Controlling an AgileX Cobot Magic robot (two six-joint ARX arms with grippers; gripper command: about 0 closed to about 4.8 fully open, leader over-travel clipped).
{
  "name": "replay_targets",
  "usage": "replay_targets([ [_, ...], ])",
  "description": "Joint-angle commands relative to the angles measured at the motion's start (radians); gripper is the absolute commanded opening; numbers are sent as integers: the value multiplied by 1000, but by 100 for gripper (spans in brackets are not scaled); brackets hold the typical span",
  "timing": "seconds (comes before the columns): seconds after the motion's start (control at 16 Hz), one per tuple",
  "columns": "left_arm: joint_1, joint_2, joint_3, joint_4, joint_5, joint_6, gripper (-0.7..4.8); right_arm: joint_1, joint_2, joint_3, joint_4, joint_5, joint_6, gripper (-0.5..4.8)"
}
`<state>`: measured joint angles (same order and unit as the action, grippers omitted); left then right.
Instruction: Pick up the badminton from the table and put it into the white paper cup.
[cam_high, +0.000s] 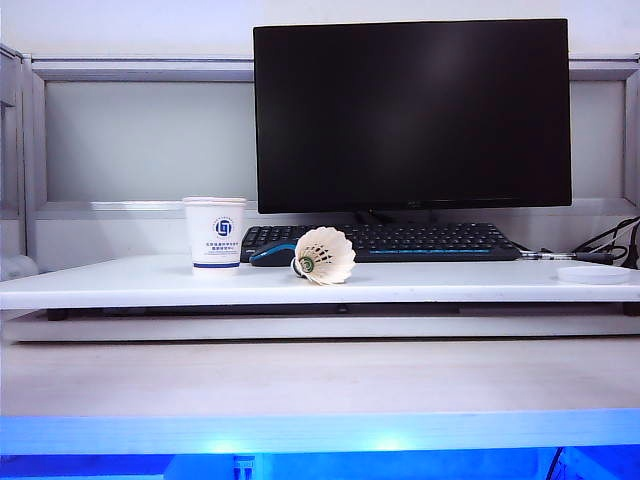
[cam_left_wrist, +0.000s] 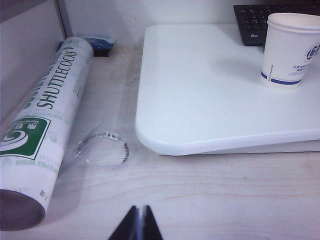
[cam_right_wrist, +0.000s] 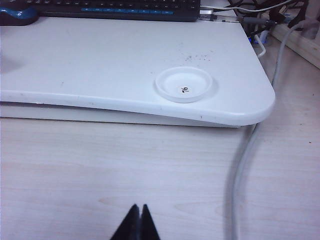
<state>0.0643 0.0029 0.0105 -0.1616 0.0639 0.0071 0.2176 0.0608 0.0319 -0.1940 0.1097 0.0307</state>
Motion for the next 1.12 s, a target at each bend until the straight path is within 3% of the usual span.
replay_targets([
  [0.06, 0, 1, -2, -16, 4, 4, 22, 0, 0, 16, 47, 1, 2, 0],
  [0.31, 0, 1, -2, -16, 27, 4, 21, 0, 0, 63, 59, 0, 2, 0],
  [0.5, 0, 1, 0, -8, 146, 4, 21, 0, 0, 87, 72, -17, 2, 0],
  [0.56, 0, 1, 1, 0, 256, 3, 21, 0, 0, 100, 69, -61, 2, 0],
  [0.69, 0, 1, 1, 5, 340, 3, 21, 1, 0, 119, 63, -95, 5, 4],
  [0.94, 0, 1, 3, 4, 434, -8, 28, 1, 3, 161, 55, -121, 146, 181],
  [1.06, 0, 1, 5, -5, 457, -8, 32, 1, 3, 176, 56, -169, 190, 186],
  [1.12, 0, 1, 6, -6, 457, -8, 69, 1, 4, 193, 52, -197, 203, 189],
])
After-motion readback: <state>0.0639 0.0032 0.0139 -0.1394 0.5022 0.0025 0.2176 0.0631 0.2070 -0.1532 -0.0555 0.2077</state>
